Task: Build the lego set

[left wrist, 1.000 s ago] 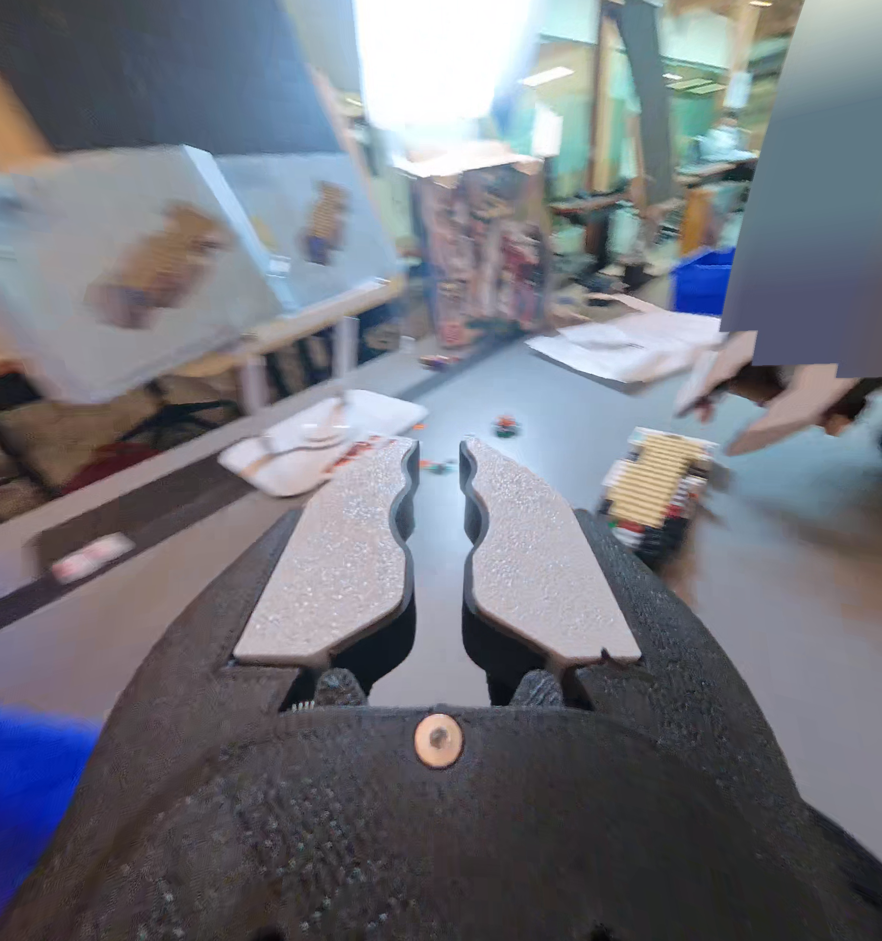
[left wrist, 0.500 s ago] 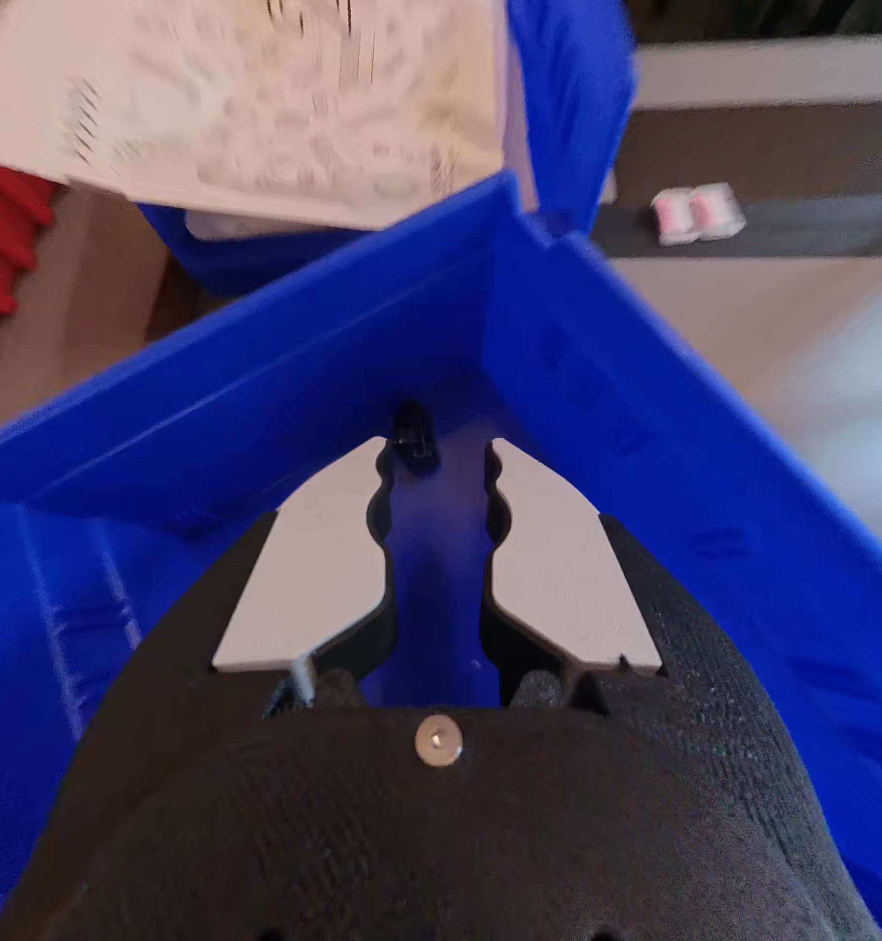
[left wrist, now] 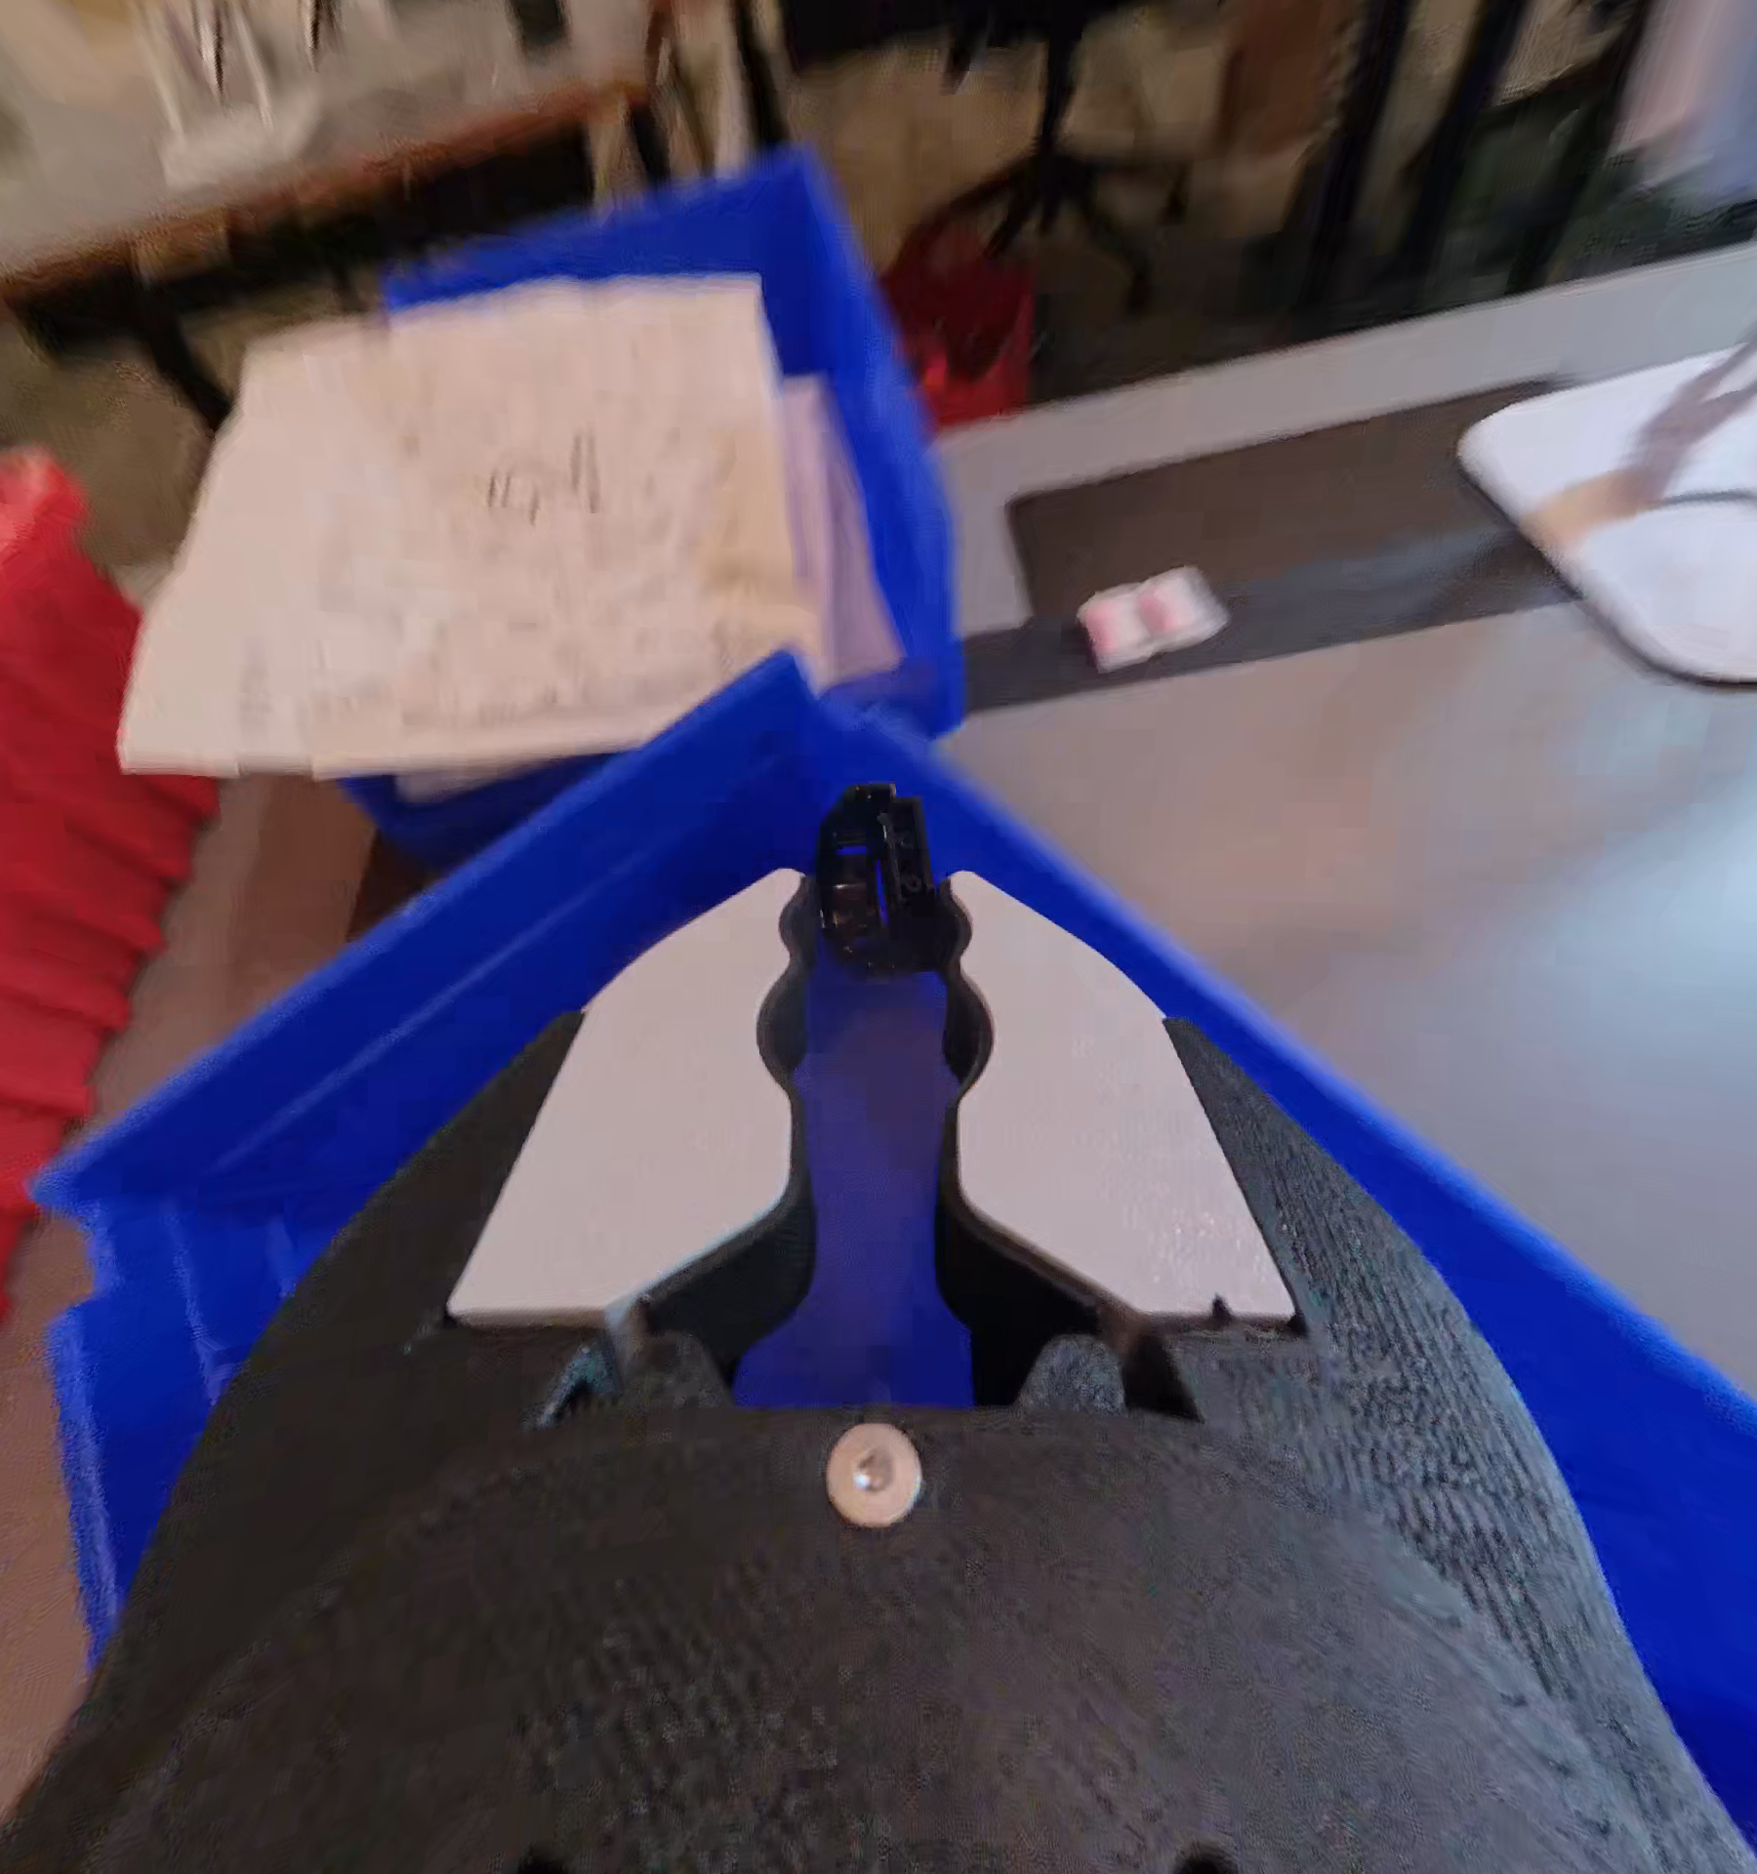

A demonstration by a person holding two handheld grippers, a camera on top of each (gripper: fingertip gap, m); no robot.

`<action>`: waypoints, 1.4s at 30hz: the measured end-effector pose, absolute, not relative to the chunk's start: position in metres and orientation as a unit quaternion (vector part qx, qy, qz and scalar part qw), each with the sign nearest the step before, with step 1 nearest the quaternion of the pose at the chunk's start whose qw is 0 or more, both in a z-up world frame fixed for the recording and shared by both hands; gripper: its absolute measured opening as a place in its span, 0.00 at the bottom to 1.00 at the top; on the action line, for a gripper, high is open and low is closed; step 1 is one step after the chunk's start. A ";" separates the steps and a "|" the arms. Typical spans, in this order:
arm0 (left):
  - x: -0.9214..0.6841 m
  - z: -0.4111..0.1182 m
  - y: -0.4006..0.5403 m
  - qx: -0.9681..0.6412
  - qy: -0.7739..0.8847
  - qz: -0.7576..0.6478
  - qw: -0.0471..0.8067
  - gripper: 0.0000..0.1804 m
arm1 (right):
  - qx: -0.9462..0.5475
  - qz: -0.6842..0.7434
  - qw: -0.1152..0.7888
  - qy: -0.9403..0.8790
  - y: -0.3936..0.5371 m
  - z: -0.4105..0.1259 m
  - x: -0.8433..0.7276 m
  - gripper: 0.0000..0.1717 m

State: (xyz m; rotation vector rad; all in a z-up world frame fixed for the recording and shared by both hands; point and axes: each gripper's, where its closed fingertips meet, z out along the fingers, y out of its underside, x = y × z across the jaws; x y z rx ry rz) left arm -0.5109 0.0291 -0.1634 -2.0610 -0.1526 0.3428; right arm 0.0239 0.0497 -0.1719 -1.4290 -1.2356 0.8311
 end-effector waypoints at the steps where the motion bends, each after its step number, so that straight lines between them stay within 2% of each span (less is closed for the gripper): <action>1: -0.482 -0.143 0.028 -0.835 -0.016 0.143 0.532 0.13 | -0.592 0.352 0.510 -0.516 0.049 -0.171 0.020 0.06; 5: -0.340 -0.104 0.024 -0.765 0.181 0.162 0.596 0.12 | -0.574 0.399 0.483 -0.527 0.037 -0.161 -0.003 0.07; 10: -0.187 -0.141 0.024 -0.689 0.372 0.181 0.595 0.12 | -0.556 0.473 0.422 -0.537 0.016 -0.147 -0.042 0.15; 17: -0.089 -0.179 0.012 -0.591 0.498 0.214 0.597 0.12 | -0.577 0.547 0.309 -0.522 0.001 -0.153 -0.075 0.24; 21: -0.075 -0.187 0.003 -0.568 0.522 0.222 0.596 0.12 | -0.576 0.558 0.267 -0.534 -0.011 -0.169 -0.083 0.18; 25: -0.075 -0.189 0.001 -0.566 0.520 0.217 0.602 0.12 | -0.569 0.546 0.281 -0.547 -0.008 -0.172 -0.085 0.00; 31: -0.082 -0.187 0.003 -0.569 0.509 0.216 0.609 0.12 | -0.553 0.525 0.317 -0.564 -0.003 -0.167 -0.085 0.00; 35: -0.086 -0.184 0.003 -0.562 0.508 0.231 0.611 0.12 | -0.564 0.516 0.309 -0.566 0.003 -0.164 -0.080 0.18; 37: -0.085 -0.183 0.002 -0.556 0.510 0.236 0.612 0.12 | -0.572 0.523 0.288 -0.563 0.000 -0.168 -0.080 0.22; 39: -0.084 -0.183 0.001 -0.554 0.510 0.238 0.613 0.12 | -0.570 0.523 0.274 -0.571 -0.007 -0.175 -0.084 0.22; 41: -0.083 -0.184 0.000 -0.556 0.512 0.232 0.613 0.12 | -0.567 0.505 0.285 -0.585 -0.009 -0.183 -0.088 0.12; 42: -0.085 -0.185 0.001 -0.562 0.509 0.230 0.611 0.12 | -0.562 0.495 0.300 -0.591 -0.008 -0.184 -0.089 0.12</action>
